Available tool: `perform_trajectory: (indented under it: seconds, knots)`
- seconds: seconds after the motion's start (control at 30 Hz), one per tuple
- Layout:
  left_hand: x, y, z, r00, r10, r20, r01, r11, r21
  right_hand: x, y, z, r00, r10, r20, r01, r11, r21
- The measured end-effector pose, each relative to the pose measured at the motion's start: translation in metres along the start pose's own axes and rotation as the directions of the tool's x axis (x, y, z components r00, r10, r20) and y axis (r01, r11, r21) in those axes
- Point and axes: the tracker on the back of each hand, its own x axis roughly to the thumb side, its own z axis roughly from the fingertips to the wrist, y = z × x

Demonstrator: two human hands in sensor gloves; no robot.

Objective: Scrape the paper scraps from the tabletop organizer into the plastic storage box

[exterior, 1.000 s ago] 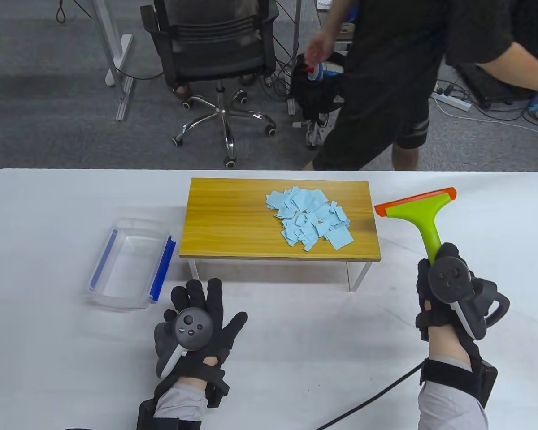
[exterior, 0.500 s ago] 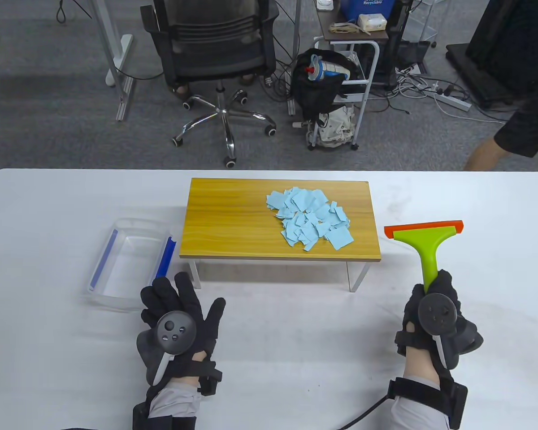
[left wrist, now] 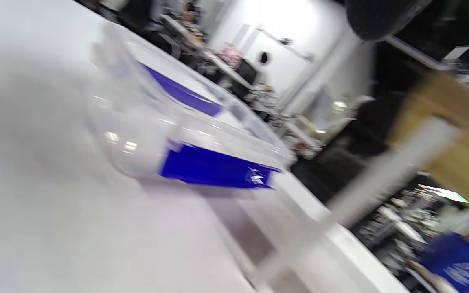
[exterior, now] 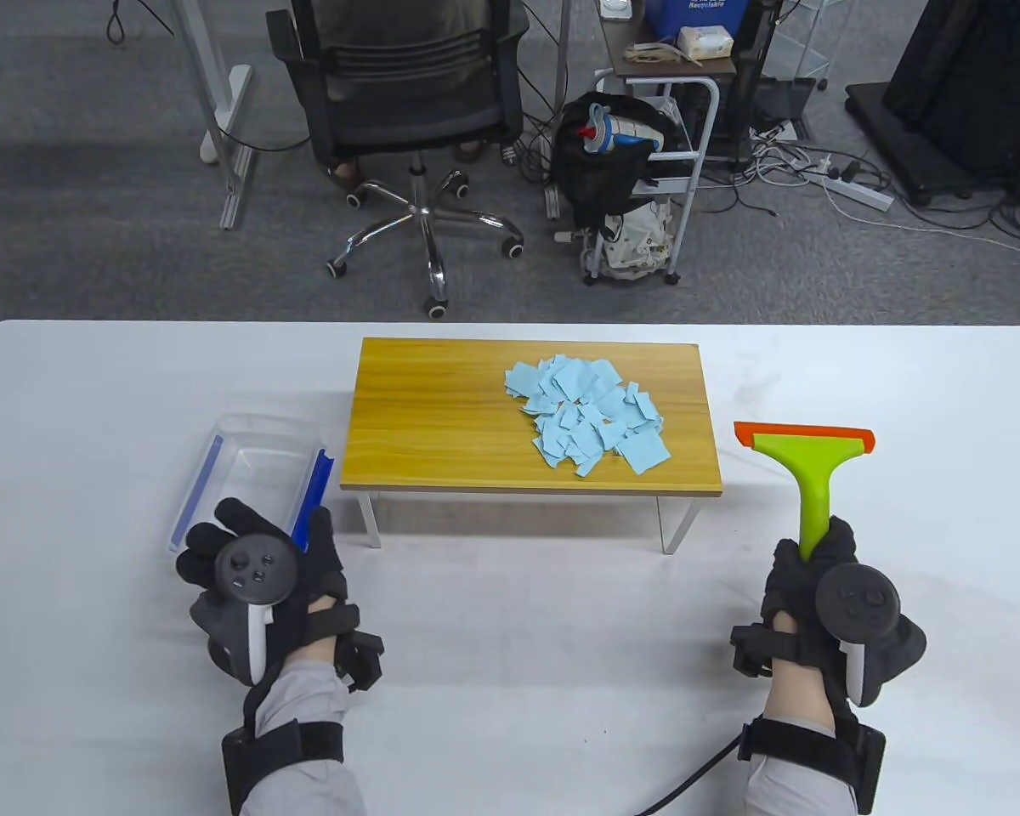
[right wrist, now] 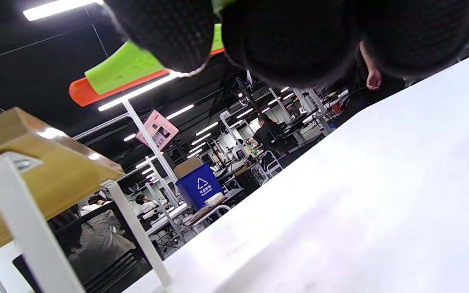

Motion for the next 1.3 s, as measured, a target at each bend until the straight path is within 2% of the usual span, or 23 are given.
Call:
perform_trajectory:
  seconds: [0.07, 0.17, 0.27, 0.43, 0.57, 0.63, 0.77, 1.0, 1.2, 1.3]
  knots:
    - [-0.013, 0.003, -0.012, 0.993, -0.011, -0.116, 0.012, 1.0, 0.007, 0.0, 0.0, -0.001, 1.0, -0.011, 0.002, 0.011, 1.0, -0.001]
    - [-0.033, -0.001, -0.021, 0.945, 0.146, -0.292, -0.158, 0.987, -0.017, 0.0, -0.002, -0.001, 0.999, -0.048, -0.004, 0.048, 0.999, 0.001]
    - [-0.046, -0.007, -0.024, 0.891, 0.255, -0.376, -0.262, 0.965, 0.032, -0.001, -0.003, -0.002, 0.998, -0.065, -0.014, 0.065, 0.998, 0.001]
    - [-0.061, -0.015, -0.027, 0.805, 0.373, -0.461, -0.412, 0.911, 0.017, -0.002, -0.004, -0.001, 0.996, -0.082, -0.021, 0.082, 0.997, 0.001]
    - [-0.066, -0.017, -0.03, 0.759, 0.469, -0.451, -0.548, 0.835, -0.053, -0.001, -0.005, -0.001, 0.996, -0.087, -0.028, 0.087, 0.996, 0.01]
    - [-0.069, -0.016, -0.03, 0.741, 0.487, -0.462, -0.555, 0.832, -0.014, -0.001, -0.004, 0.0, 0.996, -0.089, -0.028, 0.089, 0.996, 0.013]
    - [-0.071, -0.014, -0.031, 0.727, 0.507, -0.462, -0.578, 0.816, -0.014, 0.0, -0.004, 0.001, 0.996, -0.088, -0.022, 0.089, 0.996, 0.021]
    - [-0.072, -0.011, -0.032, 0.747, 0.485, -0.454, -0.524, 0.85, 0.046, -0.002, -0.004, 0.0, 0.994, -0.108, -0.027, 0.109, 0.994, 0.02]
    - [-0.078, -0.01, -0.034, 0.773, 0.44, -0.457, -0.475, 0.879, 0.043, -0.002, -0.005, 0.0, 0.992, -0.123, -0.031, 0.123, 0.992, 0.015]
    - [-0.08, -0.001, -0.033, 0.785, 0.445, -0.431, -0.472, 0.88, 0.047, -0.003, -0.004, -0.001, 0.992, -0.123, -0.034, 0.124, 0.992, 0.018]
